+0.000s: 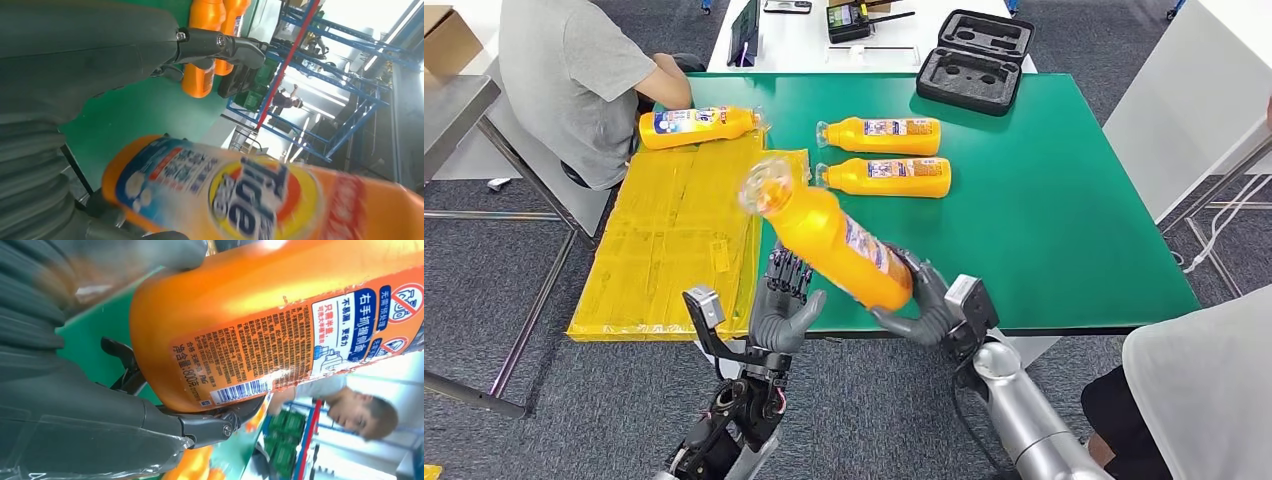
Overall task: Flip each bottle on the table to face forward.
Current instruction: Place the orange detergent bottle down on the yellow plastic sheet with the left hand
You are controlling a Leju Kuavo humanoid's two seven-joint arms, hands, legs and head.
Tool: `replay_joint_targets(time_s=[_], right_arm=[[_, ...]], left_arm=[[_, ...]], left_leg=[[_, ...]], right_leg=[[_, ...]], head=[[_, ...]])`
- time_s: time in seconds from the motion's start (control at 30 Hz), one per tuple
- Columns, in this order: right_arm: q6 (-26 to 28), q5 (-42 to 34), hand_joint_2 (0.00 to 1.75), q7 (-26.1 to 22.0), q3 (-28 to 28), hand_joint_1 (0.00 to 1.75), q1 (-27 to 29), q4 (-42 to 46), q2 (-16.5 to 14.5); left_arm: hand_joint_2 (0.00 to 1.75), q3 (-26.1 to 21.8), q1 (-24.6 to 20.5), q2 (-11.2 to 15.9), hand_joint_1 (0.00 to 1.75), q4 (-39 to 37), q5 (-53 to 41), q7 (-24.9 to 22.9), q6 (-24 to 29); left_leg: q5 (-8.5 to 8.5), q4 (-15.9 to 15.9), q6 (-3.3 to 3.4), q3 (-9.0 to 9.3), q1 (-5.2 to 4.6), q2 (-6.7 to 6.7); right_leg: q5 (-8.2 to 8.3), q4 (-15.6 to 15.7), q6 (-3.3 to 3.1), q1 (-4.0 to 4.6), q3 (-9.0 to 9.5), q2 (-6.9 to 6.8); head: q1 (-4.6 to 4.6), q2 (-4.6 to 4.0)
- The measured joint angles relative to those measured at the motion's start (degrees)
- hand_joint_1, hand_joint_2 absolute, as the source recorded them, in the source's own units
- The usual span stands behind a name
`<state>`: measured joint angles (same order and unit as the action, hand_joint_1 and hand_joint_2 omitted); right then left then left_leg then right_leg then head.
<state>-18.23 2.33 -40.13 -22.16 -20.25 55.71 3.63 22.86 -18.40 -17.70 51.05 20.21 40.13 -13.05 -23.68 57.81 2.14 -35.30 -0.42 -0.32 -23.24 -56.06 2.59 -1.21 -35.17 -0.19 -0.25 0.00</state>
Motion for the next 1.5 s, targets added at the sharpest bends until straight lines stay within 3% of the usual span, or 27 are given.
replay_joint_targets(time_s=[0.4,0.83,1.13,1.5], right_arm=[[-0.51,0.47,1.75,0.0,-2.47,1.75,0.84,1.52,-1.17],[0.78,0.74,1.75,0.0,-3.46,1.75,1.2,1.43,-1.14],[2.84,0.4,1.75,0.0,-2.08,1.75,1.47,1.22,-0.12],[4.73,1.13,1.75,0.0,0.17,1.75,3.02,2.76,1.47]], left_arm=[[1.75,-1.95,-0.02,-0.13,0.0,-1.58,-1.52,0.04,0.38],[1.75,-5.19,2.46,-0.13,0.0,5.44,-7.63,0.07,3.76],[1.75,-6.07,3.48,-0.13,0.0,8.81,-10.44,0.07,4.09],[1.75,-6.25,3.19,-0.13,0.0,6.01,-10.89,0.04,3.79]], left_leg=[[0.01,0.0,0.0,0.01,-0.04,0.0],[0.01,0.0,0.0,0.0,-0.03,0.0],[0.0,0.01,0.0,0.01,-0.03,0.0],[0.0,0.01,0.0,0.01,-0.04,0.01]], right_leg=[[0.01,0.0,0.01,-0.04,0.0,0.0],[0.01,0.0,0.01,-0.04,0.0,0.0],[0.01,0.01,0.01,-0.04,0.0,0.0],[0.01,0.01,0.01,-0.04,0.0,0.0]], head=[[-0.01,0.0],[-0.01,0.0],[-0.01,0.0],[-0.01,0.0]])
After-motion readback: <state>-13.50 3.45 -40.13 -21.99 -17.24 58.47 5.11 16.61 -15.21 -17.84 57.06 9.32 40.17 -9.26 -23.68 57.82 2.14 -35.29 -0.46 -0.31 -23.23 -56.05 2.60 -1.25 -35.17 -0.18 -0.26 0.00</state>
